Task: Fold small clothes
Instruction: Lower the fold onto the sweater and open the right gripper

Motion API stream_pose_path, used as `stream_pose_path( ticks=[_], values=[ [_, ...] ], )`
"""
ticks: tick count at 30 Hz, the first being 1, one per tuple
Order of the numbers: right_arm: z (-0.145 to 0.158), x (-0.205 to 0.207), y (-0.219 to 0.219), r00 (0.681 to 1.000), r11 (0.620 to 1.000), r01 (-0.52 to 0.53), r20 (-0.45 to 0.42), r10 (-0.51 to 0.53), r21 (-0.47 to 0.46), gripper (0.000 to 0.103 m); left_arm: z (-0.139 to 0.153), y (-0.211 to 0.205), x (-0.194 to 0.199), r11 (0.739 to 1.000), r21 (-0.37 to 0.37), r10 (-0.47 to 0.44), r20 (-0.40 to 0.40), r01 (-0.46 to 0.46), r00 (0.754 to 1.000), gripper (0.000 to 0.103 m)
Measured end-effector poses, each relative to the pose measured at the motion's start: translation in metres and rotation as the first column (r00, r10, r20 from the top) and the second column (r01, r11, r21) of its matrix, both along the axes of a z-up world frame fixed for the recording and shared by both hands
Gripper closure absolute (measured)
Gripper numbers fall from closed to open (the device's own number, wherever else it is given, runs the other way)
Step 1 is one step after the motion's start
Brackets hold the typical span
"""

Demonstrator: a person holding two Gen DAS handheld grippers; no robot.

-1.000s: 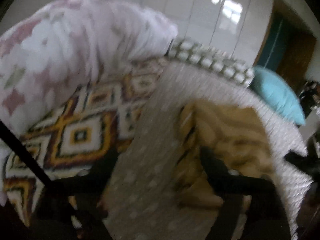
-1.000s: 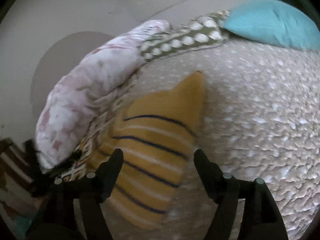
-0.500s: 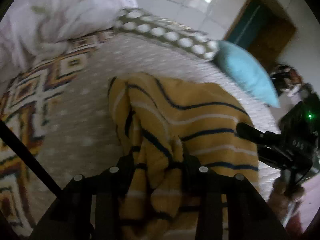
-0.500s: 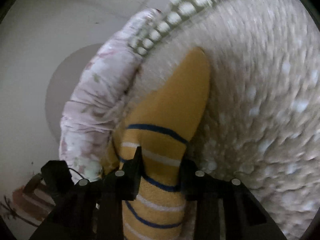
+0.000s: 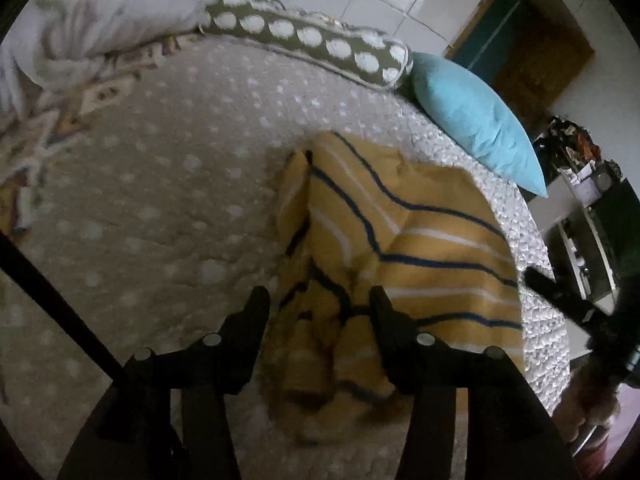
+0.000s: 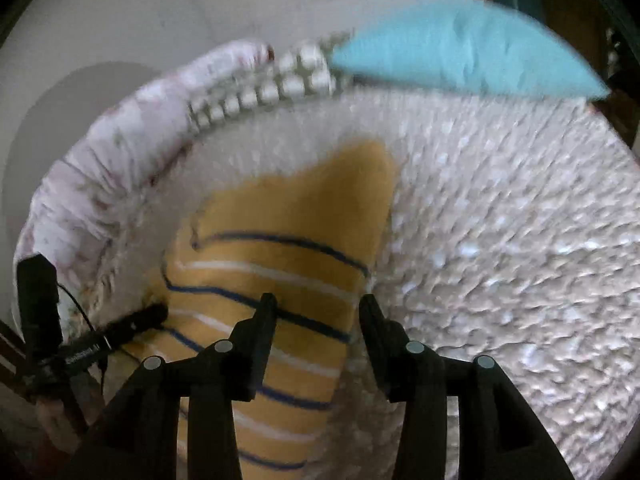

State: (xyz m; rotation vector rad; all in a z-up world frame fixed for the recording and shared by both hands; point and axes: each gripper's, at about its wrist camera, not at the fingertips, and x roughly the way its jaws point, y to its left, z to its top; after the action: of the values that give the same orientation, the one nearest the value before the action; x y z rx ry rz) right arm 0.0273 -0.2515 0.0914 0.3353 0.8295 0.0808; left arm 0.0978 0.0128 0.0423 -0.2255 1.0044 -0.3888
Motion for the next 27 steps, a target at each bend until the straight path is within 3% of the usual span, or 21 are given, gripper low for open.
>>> stream_pose_path(
  ticks=[2, 4, 8, 10, 12, 15, 17, 19, 24, 27],
  values=[
    [0.016, -0.005, 0.015, 0.999, 0.999, -0.035, 0.037, 0.035, 0.003, 0.06, 0.012, 0.009, -0.012, 0.999, 0.023, 0.022, 0.035, -0.022, 0.999, 0.052],
    [0.02, -0.003, 0.037, 0.994, 0.994, -0.104, 0.032, 0.103, 0.027, 0.074, 0.024, 0.02, -0.032, 0.998, 0.048, 0.042, 0.08, -0.046, 0.996, 0.049],
    [-0.017, -0.005, 0.076, 0.982, 0.984, -0.177, -0.059, 0.179, 0.031, 0.078, 0.05, 0.046, -0.076, 0.987, 0.089, 0.11, 0.208, -0.13, 0.972, 0.026],
    [-0.041, -0.009, 0.088, 0.978, 0.981, -0.188, -0.097, 0.184, -0.038, 0.077, 0.06, 0.058, -0.098, 0.976, 0.123, 0.141, 0.28, -0.181, 0.95, 0.017],
    [-0.03, -0.013, 0.094, 0.983, 0.981, -0.168, -0.088, 0.16, -0.101, 0.078, 0.072, 0.069, -0.121, 0.951, 0.17, 0.18, 0.378, -0.259, 0.908, 0.011],
    [0.0, -0.015, 0.106, 0.984, 0.977, -0.178, -0.02, 0.177, -0.113, 0.078, 0.088, 0.087, -0.152, 0.908, 0.203, 0.218, 0.519, -0.367, 0.827, 0.0],
    [0.017, -0.008, 0.124, 0.974, 0.969, -0.221, 0.018, 0.224, -0.11, 0.078, 0.096, 0.093, -0.165, 0.891, 0.198, 0.235, 0.566, -0.407, 0.79, 0.0],
    [0.015, 0.01, 0.141, 0.966, 0.963, -0.257, 0.002, 0.258, -0.079, 0.078, 0.103, 0.099, -0.177, 0.891, 0.173, 0.249, 0.589, -0.42, 0.769, 0.0],
    [-0.047, 0.037, 0.171, 0.918, 0.933, -0.333, -0.178, 0.354, 0.137, 0.077, 0.116, 0.103, -0.194, 0.89, 0.163, 0.245, 0.616, -0.426, 0.749, 0.0],
    [-0.048, 0.005, 0.182, 0.892, 0.91, -0.411, -0.182, 0.414, 0.056, 0.077, 0.117, 0.101, -0.203, 0.889, 0.187, 0.209, 0.649, -0.419, 0.731, 0.0]
  ],
)
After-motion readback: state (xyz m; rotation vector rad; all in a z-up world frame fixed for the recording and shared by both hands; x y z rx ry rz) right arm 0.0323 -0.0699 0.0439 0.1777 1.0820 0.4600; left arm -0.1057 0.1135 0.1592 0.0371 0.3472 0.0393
